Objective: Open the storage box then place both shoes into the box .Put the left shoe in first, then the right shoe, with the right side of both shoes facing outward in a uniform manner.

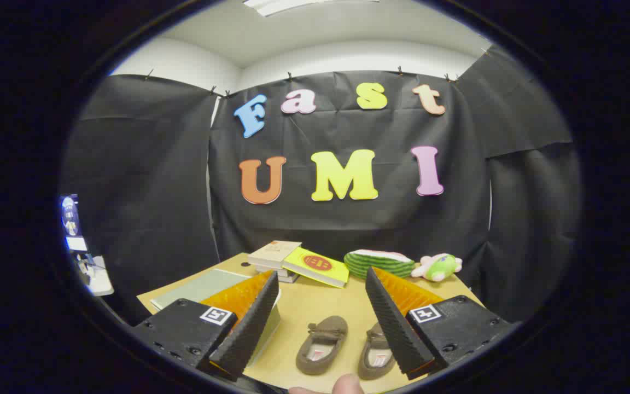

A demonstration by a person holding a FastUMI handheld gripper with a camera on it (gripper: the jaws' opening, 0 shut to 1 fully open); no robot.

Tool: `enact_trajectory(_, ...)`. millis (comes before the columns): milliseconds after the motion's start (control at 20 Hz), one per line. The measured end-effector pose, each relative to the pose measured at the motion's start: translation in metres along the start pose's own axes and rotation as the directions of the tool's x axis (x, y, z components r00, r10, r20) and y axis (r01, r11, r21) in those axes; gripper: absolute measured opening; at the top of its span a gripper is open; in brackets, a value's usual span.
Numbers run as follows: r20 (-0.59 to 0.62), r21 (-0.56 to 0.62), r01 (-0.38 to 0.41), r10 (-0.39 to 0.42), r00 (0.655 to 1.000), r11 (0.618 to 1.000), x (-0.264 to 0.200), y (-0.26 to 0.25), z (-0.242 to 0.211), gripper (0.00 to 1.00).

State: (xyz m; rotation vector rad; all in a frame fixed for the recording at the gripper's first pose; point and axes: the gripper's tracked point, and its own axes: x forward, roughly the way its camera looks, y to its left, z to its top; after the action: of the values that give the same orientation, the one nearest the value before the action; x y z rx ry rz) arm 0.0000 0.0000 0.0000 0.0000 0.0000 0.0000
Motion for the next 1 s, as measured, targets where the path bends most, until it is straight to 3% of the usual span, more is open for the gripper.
enact_trajectory(500, -0.061, 0.026, -0.050, 0.051, 0.997, 0.998, 0.000, 0.019, -0.002, 1.00)
enact_trajectory(1000, -0.024, 0.019, -0.046, 0.046, 0.999, 0.999, -0.005, 0.014, 0.021, 1.00)
